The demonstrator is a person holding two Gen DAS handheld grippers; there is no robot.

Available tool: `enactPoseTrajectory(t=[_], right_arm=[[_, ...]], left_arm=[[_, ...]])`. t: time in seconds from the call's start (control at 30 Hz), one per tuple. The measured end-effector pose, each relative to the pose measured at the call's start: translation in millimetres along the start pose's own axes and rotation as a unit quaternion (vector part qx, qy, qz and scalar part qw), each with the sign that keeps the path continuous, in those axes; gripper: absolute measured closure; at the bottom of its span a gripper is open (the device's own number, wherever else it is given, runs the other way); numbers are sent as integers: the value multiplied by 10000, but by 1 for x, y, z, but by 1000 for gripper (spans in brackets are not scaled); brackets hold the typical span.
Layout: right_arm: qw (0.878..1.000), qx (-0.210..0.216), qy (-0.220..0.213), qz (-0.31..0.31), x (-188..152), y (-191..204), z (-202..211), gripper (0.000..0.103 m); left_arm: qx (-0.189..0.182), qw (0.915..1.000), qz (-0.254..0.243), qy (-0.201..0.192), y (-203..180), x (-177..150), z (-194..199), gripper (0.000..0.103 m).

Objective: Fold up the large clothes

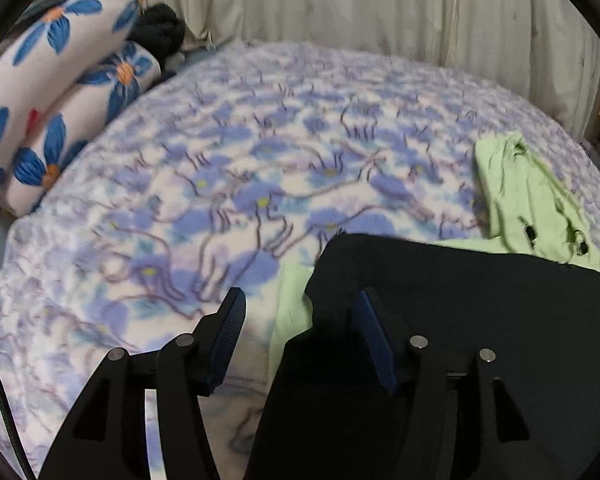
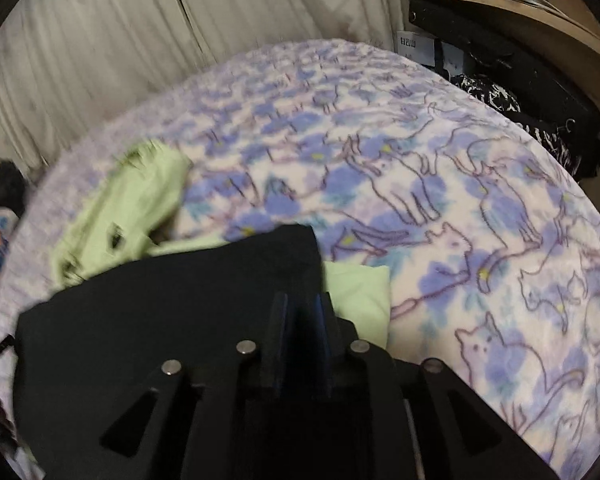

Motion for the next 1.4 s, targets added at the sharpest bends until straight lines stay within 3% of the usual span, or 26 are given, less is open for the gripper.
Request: enactPoseTrajectory(t=[0.13, 0.33, 0.47, 0.63, 0.7, 0.77, 0.83, 0.93, 1.03, 1.23, 1.33, 1.4], right_arm=[[9980, 441, 164, 414, -10, 56, 1, 88], [9863, 1036, 637, 1115, -48, 157, -30, 87], [9811, 1102, 740, 1407, -65, 192, -62, 88], [9919, 507, 455, 1068, -41, 151, -91, 88], [9956, 94, 259, 893, -21, 113, -93, 89], [9962, -572, 190, 623, -4, 58, -93, 89], [9949, -915, 189, 379, 2, 18, -90, 89], [9978, -632, 211, -71, 3, -19, -80, 99], [9971, -733, 203, -35, 2, -17, -68, 95], [9995, 236, 187, -74, -28, 45, -29, 89], [9977, 647, 196, -1, -49, 82, -13, 78], [9940, 1043, 307, 111, -74, 115, -2, 76]], left_arm=[[-358, 9990, -238, -92, -25, -4, 30, 46], [-874, 9942, -583, 234, -90, -25, 40, 46], [-755, 9930, -876, 234, -125, -36, 25, 46], [-475, 9939, -930, 356, -133, -35, -11, 44], [-211, 9947, -987, 191, -121, -25, -22, 41], [-108, 9954, -939, 176, -110, -17, -32, 26], [-51, 9967, -786, 185, -96, -12, -40, 26], [-28, 9982, -526, 275, -79, -8, -48, 26], [15, 9988, -340, 349, -67, -6, -45, 27], [-229, 9982, -545, 116, -69, -17, 6, 27], [-444, 9970, -616, 132, -75, -42, 40, 27], [-781, 9953, -527, 223, -83, -66, 63, 27]])
Point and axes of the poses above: each gripper's, at about its wrist camera, not at the fingertips, and z roughly against the way its jaws point, y to its left, x to its top, the point moved 9 cm from there along -z, roughly the way its jaws point, and after that the axes turned 8 degrees about x, right-handed, at the moved point
